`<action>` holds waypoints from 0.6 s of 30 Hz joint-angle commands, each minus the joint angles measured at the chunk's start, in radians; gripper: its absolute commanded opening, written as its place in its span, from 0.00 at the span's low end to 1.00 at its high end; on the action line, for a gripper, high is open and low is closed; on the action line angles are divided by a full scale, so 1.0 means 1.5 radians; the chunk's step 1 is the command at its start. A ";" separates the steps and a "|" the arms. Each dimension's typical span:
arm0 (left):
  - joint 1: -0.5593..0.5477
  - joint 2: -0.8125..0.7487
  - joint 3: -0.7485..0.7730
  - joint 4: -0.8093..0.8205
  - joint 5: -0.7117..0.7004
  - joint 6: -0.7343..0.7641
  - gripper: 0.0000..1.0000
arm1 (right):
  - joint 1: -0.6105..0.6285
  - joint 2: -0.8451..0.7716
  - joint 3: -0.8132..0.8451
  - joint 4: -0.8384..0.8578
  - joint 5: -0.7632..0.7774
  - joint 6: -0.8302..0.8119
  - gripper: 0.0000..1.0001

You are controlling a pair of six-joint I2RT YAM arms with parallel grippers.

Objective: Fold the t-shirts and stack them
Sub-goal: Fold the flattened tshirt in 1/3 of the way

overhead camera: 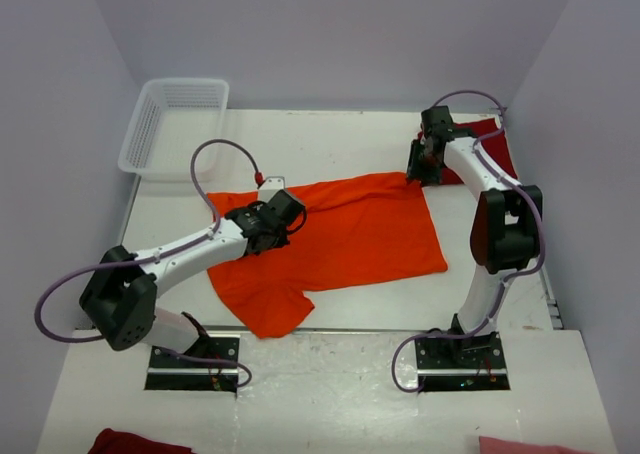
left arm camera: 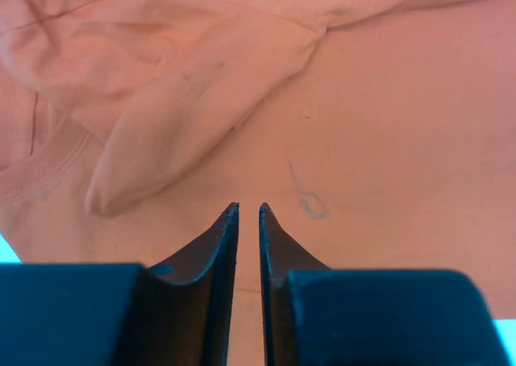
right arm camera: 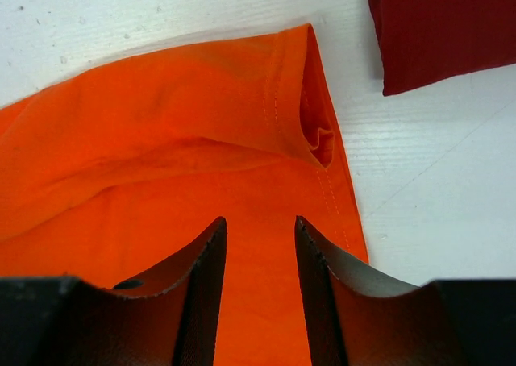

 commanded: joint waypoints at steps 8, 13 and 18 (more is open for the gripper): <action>0.044 0.162 0.076 0.052 -0.024 0.070 0.33 | 0.005 -0.053 -0.006 0.038 -0.045 -0.010 0.41; 0.053 0.208 0.118 0.053 -0.050 0.089 0.34 | 0.006 -0.065 -0.010 0.042 -0.048 -0.013 0.41; 0.063 0.253 0.144 0.044 -0.076 0.087 0.34 | 0.006 -0.086 -0.015 0.045 -0.056 -0.016 0.41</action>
